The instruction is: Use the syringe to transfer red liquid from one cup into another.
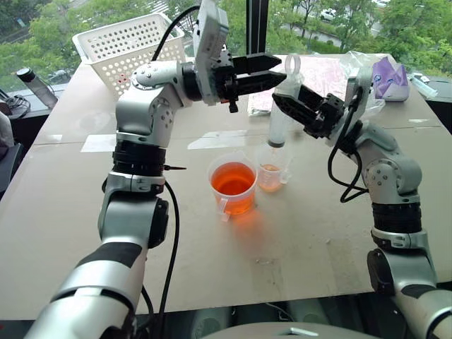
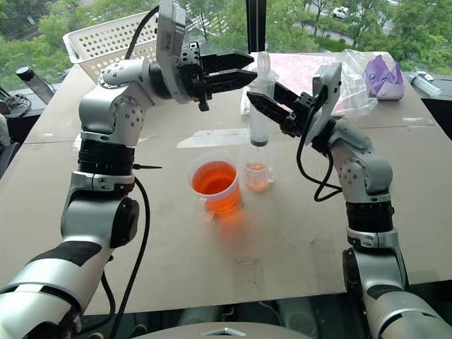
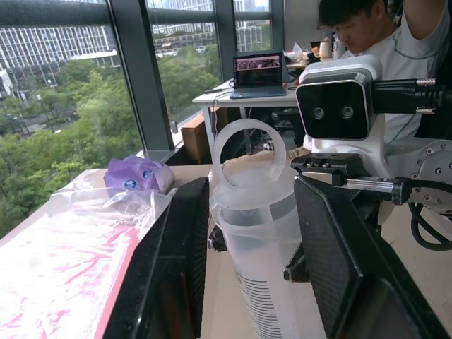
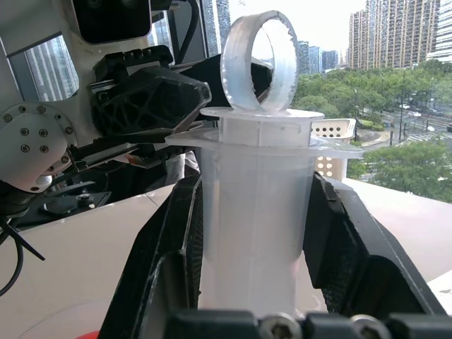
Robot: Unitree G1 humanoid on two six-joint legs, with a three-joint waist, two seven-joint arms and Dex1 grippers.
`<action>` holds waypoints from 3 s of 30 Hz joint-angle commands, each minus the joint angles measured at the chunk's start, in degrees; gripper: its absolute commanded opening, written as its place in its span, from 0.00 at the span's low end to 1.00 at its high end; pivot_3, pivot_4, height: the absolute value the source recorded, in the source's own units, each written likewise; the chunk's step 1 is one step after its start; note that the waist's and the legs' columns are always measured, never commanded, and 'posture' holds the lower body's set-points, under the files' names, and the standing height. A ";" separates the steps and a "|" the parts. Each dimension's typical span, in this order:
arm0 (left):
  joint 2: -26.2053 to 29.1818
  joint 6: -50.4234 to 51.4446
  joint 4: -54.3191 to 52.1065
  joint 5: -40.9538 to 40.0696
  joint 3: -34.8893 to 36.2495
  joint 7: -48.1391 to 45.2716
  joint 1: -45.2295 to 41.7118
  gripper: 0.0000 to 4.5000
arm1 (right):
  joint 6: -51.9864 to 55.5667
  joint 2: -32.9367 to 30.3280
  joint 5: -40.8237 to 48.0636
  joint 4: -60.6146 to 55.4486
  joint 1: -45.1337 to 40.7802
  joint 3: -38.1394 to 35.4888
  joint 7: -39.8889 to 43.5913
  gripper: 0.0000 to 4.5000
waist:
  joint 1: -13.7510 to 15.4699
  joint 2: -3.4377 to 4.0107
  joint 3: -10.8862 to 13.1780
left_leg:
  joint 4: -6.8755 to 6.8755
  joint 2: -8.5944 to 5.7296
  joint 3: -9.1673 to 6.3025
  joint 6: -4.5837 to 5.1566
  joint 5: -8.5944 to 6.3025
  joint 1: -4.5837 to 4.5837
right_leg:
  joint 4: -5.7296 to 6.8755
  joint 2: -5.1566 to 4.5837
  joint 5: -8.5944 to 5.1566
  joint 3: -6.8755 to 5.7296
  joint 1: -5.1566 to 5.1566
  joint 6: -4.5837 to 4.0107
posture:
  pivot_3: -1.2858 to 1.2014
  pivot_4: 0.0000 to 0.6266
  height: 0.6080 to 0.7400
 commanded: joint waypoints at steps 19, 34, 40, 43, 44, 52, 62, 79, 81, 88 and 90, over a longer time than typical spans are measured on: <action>-0.23 4.11 -1.66 -2.76 -1.55 -0.60 2.65 0.60 | 0.01 1.07 5.21 -4.80 -6.48 -2.10 -1.63 0.34 | 0.18 0.01 0.00 | 0.08 0.00 -0.08 0.00 0.00 -0.06 | 0.01 0.01 0.00 -0.04 0.00 0.00 | 0.52 0.24 1.00; -3.24 1.23 0.45 -0.54 -3.14 -1.00 2.09 0.33 | 2.44 0.43 6.16 -7.08 -5.10 -1.90 -2.40 0.56 | -0.03 0.01 0.00 | 0.08 0.00 -0.07 0.00 0.00 -0.06 | 0.00 0.01 0.00 -0.02 0.00 0.00 | 0.52 0.24 1.00; -3.15 1.37 0.53 -1.23 -1.02 0.70 1.34 0.33 | 4.60 -1.66 8.12 -7.55 -4.45 -2.80 -1.34 0.99 | -0.01 0.01 0.00 | 0.08 0.00 -0.07 0.00 0.00 -0.06 | 0.00 0.01 0.00 -0.02 0.00 0.00 | 0.52 0.24 1.00; -2.23 2.94 -1.34 -2.55 0.94 2.29 0.87 0.33 | 5.43 -4.39 8.97 -6.93 -3.67 -4.22 0.01 0.99 | 0.06 0.01 0.00 | 0.08 0.00 -0.06 0.00 0.00 -0.06 | 0.00 0.00 0.00 -0.02 0.00 0.00 | 0.52 0.24 1.00; -1.85 4.12 -2.31 -3.54 2.16 3.27 0.55 0.33 | 5.38 -5.57 8.72 -6.51 -3.28 -4.57 0.58 0.99 | 0.09 0.01 0.00 | 0.08 0.00 -0.06 0.00 0.00 -0.07 | -0.01 0.00 0.00 -0.02 0.01 0.00 | 0.52 0.24 1.00; 9.54 22.15 -16.45 -9.34 11.43 16.14 2.48 0.33 | 8.13 -15.07 7.74 -5.79 1.77 -7.70 1.28 0.99 | -0.26 -0.01 0.01 | 0.04 0.00 -0.07 0.01 0.00 -0.07 | -0.01 -0.01 0.00 0.01 0.00 0.00 | 0.52 0.24 1.00; 24.56 48.39 -39.95 -12.58 23.92 31.27 31.73 0.33 | 12.69 -28.13 8.13 -10.52 17.64 -9.35 8.54 0.99 | 0.83 -0.06 0.03 | -0.01 0.02 -0.14 0.01 -0.01 0.02 | -0.46 -0.02 0.00 0.04 0.15 0.00 | 0.52 0.24 1.00; 15.45 50.35 -49.17 -5.36 16.52 47.22 53.88 0.98 | 4.15 -27.38 -1.59 -11.40 25.37 -3.71 12.29 1.00 | 1.99 -0.08 -0.05 | -0.04 0.01 -0.23 0.04 -0.04 0.14 | -0.73 -0.06 0.01 -0.05 0.39 -0.01 | 0.52 0.24 1.00; 15.77 47.10 -50.41 -5.03 17.41 46.88 54.35 0.98 | 3.33 -27.30 -2.17 -11.10 26.65 -4.56 12.06 1.00 | 2.04 -0.08 -0.05 | -0.05 0.01 -0.23 0.04 -0.04 0.13 | -0.75 -0.07 0.01 -0.05 0.40 -0.01 | 0.52 0.24 1.00; 14.70 35.22 -62.67 -17.93 29.85 33.43 64.26 0.98 | -3.65 -28.43 -4.05 -14.44 38.19 -7.38 16.38 1.00 | 2.36 -0.06 -0.06 | -0.15 0.02 -0.21 0.04 -0.05 0.09 | -0.92 -0.11 0.00 -0.04 0.39 -0.01 | 0.52 0.24 1.00; 14.64 33.57 -66.26 -21.43 32.91 30.12 70.40 0.98 | -5.81 -26.95 -1.73 -14.52 41.63 -9.00 18.72 1.00 | 2.38 -0.01 -0.07 | -0.22 0.02 -0.21 0.04 -0.05 0.12 | -0.95 -0.12 0.00 -0.04 0.40 -0.02 | 0.52 0.24 1.00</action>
